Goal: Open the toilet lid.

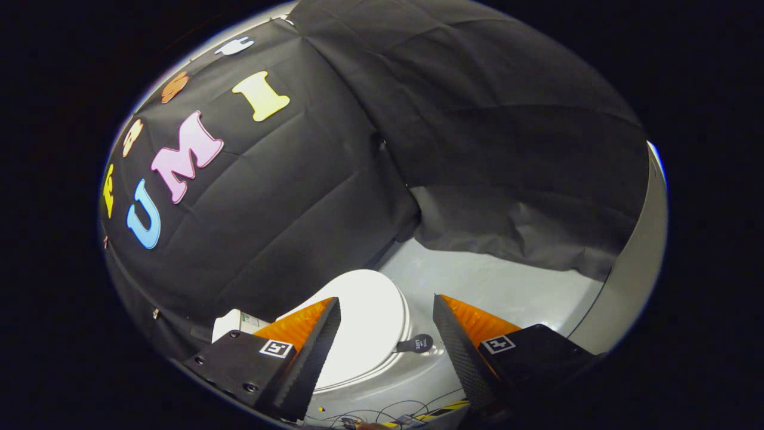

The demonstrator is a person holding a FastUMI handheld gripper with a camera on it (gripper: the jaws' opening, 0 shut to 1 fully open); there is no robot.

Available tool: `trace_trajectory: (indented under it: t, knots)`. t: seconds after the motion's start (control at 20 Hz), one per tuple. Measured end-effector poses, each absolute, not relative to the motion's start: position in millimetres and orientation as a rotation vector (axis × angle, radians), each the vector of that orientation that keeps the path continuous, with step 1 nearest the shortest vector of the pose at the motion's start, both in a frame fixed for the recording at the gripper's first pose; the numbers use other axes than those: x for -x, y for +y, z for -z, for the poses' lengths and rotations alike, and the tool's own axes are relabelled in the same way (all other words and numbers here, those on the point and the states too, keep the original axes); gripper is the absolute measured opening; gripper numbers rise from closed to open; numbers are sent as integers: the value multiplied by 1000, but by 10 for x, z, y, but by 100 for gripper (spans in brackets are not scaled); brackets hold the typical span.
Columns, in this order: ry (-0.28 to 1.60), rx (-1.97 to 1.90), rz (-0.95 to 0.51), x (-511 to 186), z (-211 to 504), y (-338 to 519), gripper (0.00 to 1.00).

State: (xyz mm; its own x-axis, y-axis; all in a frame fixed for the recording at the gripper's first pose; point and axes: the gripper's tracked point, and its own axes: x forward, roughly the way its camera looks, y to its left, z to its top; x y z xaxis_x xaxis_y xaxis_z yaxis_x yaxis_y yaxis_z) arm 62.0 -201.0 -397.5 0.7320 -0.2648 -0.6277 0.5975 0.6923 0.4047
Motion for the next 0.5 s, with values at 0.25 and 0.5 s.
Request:
trace_trajectory:
  t: [0.25,0.5]
  knots:
    - [667,-719,541,-635,4633,-2026,98]
    - [715,-804,541,-575,5131,-2036,98]
